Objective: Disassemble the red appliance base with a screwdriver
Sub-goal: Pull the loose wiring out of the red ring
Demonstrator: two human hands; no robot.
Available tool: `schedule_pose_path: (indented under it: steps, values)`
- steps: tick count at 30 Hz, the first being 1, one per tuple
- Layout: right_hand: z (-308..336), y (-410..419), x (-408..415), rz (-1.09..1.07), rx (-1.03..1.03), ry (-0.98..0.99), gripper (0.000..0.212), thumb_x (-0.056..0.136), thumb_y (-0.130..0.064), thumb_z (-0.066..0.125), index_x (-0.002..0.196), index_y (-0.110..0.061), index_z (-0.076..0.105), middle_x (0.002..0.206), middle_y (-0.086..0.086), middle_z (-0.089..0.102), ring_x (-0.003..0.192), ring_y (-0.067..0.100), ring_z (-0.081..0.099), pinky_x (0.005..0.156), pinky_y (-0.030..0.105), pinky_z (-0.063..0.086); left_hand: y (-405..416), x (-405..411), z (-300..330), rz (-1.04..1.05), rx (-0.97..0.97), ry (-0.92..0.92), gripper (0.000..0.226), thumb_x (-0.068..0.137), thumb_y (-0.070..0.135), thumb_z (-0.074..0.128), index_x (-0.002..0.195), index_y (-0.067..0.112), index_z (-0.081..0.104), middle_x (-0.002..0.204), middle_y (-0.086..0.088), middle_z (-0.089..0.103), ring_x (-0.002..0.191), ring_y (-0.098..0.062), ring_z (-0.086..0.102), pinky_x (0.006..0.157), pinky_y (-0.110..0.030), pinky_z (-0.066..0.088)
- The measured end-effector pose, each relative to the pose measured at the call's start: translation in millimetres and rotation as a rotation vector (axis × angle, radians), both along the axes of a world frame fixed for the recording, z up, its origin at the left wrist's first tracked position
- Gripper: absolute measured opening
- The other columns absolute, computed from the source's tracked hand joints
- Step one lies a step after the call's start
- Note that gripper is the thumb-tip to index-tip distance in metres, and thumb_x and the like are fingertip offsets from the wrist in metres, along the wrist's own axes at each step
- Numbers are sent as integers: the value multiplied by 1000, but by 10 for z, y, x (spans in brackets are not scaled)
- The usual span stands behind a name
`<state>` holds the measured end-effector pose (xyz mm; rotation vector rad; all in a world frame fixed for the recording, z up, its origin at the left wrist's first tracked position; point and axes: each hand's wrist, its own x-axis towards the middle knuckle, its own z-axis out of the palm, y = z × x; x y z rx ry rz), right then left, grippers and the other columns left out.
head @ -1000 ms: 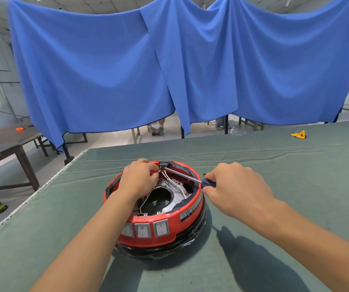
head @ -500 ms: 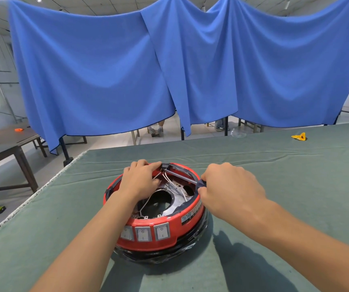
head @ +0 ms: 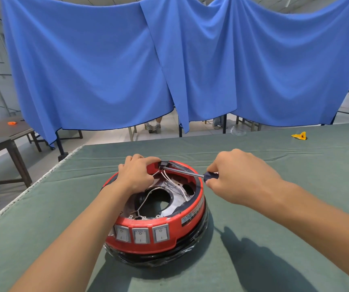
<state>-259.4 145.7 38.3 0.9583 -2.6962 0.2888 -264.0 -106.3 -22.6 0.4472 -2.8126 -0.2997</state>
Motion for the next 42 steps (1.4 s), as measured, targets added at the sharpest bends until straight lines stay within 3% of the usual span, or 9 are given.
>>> schedule_pose_path:
  steps: [10,15,20,23,26,30,35,39,42]
  values:
    - [82,175,-373,142,97,101,20,83,-36,56,73,-20,62,55,1,53,61,27,49,54,30,43,-13,-4,-29,-3,28,25,64,76,25,62,133,46,42,132,-4,42,124,-25,32,100,-42,27]
    - [168,230,-479,191,148,118,19,86,-40,53,92,-31,68,75,-1,67,73,25,57,60,30,48,-19,-2,-43,4,23,37,61,77,33,65,133,48,43,131,-2,42,124,-23,32,100,-40,26]
    - [84,195,-359,156,109,125,19,85,-39,53,79,-24,62,67,-2,59,70,28,56,60,33,48,-32,-6,-62,10,21,55,59,78,38,66,131,49,43,129,-1,43,123,-22,33,100,-39,26]
    - [-33,155,-234,110,57,104,18,87,-37,53,80,-24,63,67,-3,56,71,30,56,57,31,42,-38,-12,-73,9,11,59,58,79,39,66,132,49,43,128,-1,43,122,-22,33,100,-39,26]
    - [-125,137,-159,92,35,110,21,88,-35,50,69,-25,51,66,-2,52,69,30,51,55,30,34,-48,-18,-81,9,10,66,58,79,39,65,131,49,43,128,-1,44,122,-23,33,99,-39,27]
    - [-163,150,-144,86,20,98,21,90,-36,48,76,-23,56,71,0,58,69,29,52,52,29,33,-53,-26,-87,9,9,66,59,78,36,65,132,49,43,129,-1,43,122,-23,33,100,-40,27]
    - [-138,132,-157,78,27,90,30,87,-34,51,59,-28,42,61,-5,48,67,29,49,50,28,29,-52,-31,-86,12,8,63,61,78,34,65,133,49,42,131,-2,43,124,-23,32,101,-40,26]
    - [-76,163,-256,102,44,39,19,88,-36,53,74,-26,60,65,-5,58,68,26,54,52,28,38,-48,-26,-85,9,6,62,61,78,35,65,133,48,42,132,-1,42,124,-23,32,102,-40,26]
    - [-41,189,-360,138,65,67,20,87,-38,52,84,-24,65,72,-2,65,73,26,58,64,33,51,-48,-23,-85,4,6,55,62,78,34,65,134,48,42,133,-1,42,125,-23,31,102,-41,25]
